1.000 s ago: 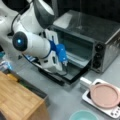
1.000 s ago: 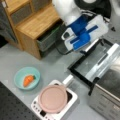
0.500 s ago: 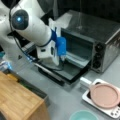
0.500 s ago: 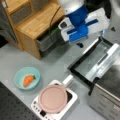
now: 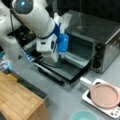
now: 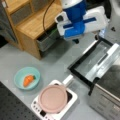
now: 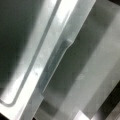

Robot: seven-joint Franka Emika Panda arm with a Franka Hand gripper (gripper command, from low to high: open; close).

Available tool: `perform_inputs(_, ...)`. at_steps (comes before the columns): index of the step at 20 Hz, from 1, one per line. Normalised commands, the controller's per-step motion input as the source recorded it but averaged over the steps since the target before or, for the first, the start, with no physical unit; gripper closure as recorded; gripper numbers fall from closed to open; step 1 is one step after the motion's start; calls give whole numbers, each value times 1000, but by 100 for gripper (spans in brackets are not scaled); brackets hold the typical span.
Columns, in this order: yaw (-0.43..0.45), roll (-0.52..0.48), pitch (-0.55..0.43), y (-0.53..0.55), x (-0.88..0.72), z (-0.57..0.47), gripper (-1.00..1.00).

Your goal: Open the microwave oven door. Pull out the microwave oven tray. Pick up the bowl. Place the bowl on the microwave tray.

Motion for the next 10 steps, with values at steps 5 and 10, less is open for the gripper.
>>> perform_inputs(5,-63,-339,166,-98,359,253,-100)
perform_inputs(10,-60,-284,184,-79,344,120,-100)
